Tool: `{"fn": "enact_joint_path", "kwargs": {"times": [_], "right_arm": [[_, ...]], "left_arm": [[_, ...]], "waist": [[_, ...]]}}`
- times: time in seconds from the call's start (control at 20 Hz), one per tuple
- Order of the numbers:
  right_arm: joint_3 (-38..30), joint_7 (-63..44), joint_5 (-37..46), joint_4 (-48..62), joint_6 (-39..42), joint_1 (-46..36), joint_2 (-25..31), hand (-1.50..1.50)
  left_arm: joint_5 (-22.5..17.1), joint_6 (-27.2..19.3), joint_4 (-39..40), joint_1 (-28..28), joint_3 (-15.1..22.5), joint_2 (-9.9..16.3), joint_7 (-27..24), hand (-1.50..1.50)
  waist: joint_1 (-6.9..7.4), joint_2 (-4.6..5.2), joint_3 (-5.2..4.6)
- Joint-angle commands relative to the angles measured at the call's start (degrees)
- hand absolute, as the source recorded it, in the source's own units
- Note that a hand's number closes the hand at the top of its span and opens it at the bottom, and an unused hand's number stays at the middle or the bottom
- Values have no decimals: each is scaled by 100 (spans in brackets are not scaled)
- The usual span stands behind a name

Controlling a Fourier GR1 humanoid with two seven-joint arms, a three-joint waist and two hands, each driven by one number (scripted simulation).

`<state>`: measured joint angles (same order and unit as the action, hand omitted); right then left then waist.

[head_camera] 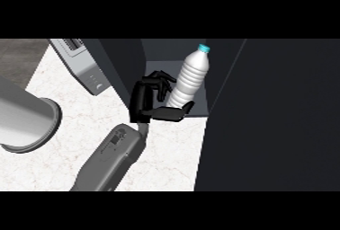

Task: Pick up the bottled water, place it into the cabinet and close the cabinet

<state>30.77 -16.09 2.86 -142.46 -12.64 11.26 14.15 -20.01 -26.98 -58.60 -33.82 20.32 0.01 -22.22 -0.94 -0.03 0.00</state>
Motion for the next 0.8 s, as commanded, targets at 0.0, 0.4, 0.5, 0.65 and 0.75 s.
{"fn": "enact_joint_path", "kwargs": {"times": [0.0,0.4,0.5,0.65,0.75], "right_arm": [[-515,-232,-385,-676,210,222,231,-150],[-68,209,-134,-460,192,415,118,-150],[-243,186,-192,-444,222,464,165,-150],[-88,-64,-49,-791,156,541,197,-150],[-526,367,-538,-437,379,626,295,-150]], "left_arm": [[-124,59,439,-341,-124,-1,72,150],[-1069,-640,2015,-1528,-118,-1,-312,150],[-1157,-416,2336,-1767,-486,-1,-368,150],[-1016,-742,2843,-1897,-379,-1,-537,150],[-1150,-650,3173,-1986,-342,-1,-748,150]], "waist": [[8,9,2],[-129,34,0],[-114,40,-1],[-156,42,-4],[-167,58,1]]}}
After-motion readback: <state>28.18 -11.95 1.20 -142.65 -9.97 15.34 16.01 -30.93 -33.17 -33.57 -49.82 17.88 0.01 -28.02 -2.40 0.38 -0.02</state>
